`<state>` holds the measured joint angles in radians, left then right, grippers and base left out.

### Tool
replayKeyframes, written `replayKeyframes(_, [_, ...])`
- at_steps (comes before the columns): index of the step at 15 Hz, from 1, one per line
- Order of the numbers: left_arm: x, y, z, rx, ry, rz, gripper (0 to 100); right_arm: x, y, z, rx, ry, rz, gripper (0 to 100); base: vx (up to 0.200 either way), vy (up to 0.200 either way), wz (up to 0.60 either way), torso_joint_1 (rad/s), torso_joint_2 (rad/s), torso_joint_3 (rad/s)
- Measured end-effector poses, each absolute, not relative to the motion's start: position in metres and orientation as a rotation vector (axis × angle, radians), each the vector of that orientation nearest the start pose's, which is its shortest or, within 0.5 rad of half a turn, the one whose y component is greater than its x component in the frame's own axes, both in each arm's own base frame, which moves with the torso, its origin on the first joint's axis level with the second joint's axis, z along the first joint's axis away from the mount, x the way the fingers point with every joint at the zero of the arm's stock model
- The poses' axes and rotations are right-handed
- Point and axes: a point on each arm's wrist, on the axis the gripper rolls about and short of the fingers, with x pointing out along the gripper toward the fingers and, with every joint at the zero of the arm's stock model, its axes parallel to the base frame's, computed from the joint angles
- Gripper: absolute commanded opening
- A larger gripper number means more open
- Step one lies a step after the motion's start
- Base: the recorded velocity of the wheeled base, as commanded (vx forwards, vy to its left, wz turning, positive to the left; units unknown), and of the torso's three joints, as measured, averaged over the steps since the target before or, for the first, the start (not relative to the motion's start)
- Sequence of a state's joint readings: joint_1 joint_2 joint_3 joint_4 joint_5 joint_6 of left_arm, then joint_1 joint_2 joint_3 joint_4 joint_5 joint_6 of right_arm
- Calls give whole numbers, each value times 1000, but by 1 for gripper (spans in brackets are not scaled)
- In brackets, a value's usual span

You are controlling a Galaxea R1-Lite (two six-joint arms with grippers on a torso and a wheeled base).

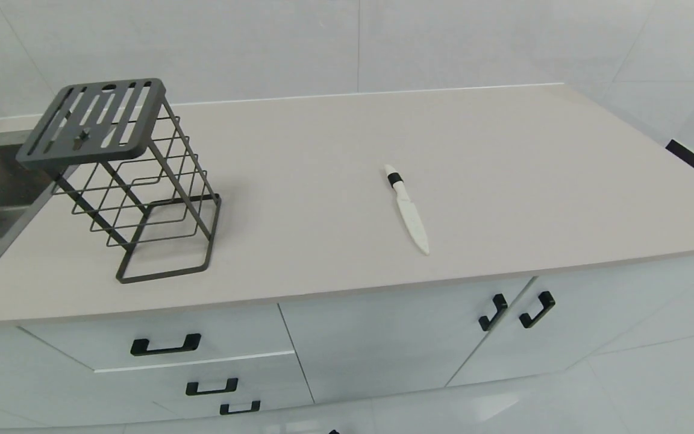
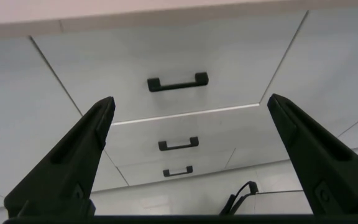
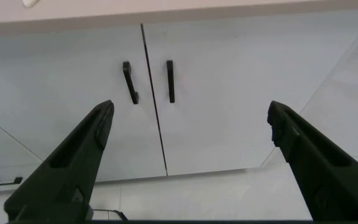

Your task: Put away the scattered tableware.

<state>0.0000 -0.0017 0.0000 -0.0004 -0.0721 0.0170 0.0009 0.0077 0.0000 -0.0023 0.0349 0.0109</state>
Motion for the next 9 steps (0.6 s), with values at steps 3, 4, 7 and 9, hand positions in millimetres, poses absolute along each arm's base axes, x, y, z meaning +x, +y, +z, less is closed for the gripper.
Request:
replayKeyframes(3, [-23,-2,76,17,-3,-73,100,-22,1,76,11,4,37,100,0,0,0,251,-463,-230])
replayKeyframes(4, [-23,-2,75,17,-2,-73,100,-22,1,76,11,5,37,100,0,0,0,110,-183,-80])
replayKeyframes(7, [-23,-2,75,16,-2,-74,100,-22,1,76,12,5,36,100,0,0,600,35,-59,-32])
replayKeyframes(9, [-23,-2,75,13,-1,-72,100,-22,1,76,13,5,38,100,100,0,0,9,-6,-4])
